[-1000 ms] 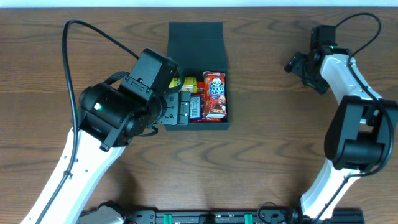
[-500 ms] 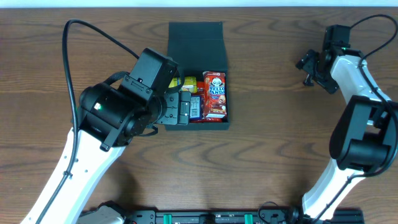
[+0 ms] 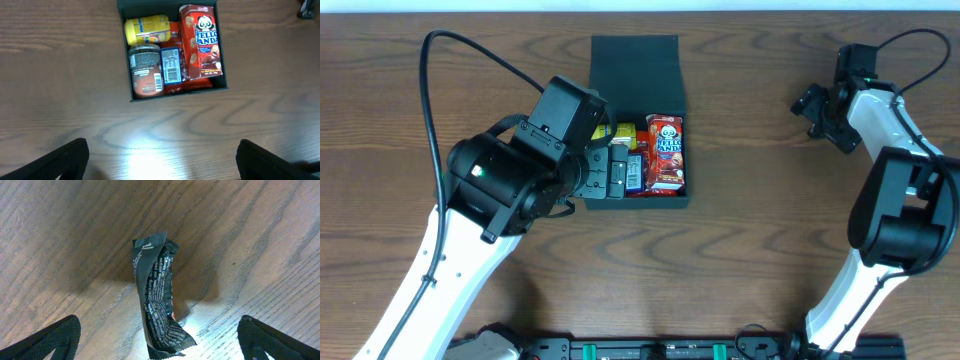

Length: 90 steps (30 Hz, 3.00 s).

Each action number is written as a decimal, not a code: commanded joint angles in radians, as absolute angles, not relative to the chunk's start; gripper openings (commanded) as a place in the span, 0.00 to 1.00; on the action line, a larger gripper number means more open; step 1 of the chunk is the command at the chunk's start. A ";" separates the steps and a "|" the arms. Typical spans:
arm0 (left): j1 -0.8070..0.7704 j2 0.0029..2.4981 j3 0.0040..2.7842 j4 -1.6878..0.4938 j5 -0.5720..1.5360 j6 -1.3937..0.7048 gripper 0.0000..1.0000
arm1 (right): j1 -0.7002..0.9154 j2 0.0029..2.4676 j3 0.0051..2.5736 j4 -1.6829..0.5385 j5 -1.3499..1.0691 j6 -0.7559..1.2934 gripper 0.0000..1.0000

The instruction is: Pack container

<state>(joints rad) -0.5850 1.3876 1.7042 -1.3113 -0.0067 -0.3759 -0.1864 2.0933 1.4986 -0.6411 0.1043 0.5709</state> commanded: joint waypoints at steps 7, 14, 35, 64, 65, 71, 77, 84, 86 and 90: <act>-0.583 1.385 1.707 -1.312 -0.007 -0.358 0.95 | -0.180 2.113 1.514 -0.639 0.109 0.587 0.94; -0.583 1.385 1.707 -1.310 -0.007 -0.358 0.95 | -0.180 2.114 1.514 -0.640 0.128 0.586 0.58; -0.583 1.385 1.707 -1.294 -0.007 -0.358 0.95 | -0.180 2.128 1.514 -0.620 0.168 0.579 0.85; -0.583 1.385 1.707 -1.285 -0.007 -0.358 0.95 | -0.180 2.130 1.514 -0.624 0.169 0.579 0.03; -0.583 1.385 1.707 -1.286 -0.007 -0.358 0.95 | -0.180 2.130 1.514 -0.623 0.169 0.579 0.02; -0.583 1.385 1.707 -1.286 -0.007 -0.346 0.95 | -0.180 2.124 1.519 -0.621 0.168 0.579 0.01; -0.583 1.385 1.707 -1.287 -0.011 -0.336 0.95 | -0.179 2.011 1.519 -0.647 0.165 0.571 0.01; -0.583 1.385 1.707 -1.310 -0.076 -0.342 0.95 | -0.117 1.750 1.519 -0.728 -0.067 0.416 0.01; -0.583 1.385 1.707 -1.328 -0.113 -0.369 0.95 | -0.071 1.689 1.519 -0.767 -0.200 0.342 0.01; -0.583 1.351 1.707 -1.383 -0.242 -0.451 0.95 | 0.085 1.641 1.519 -0.851 -0.327 0.315 0.01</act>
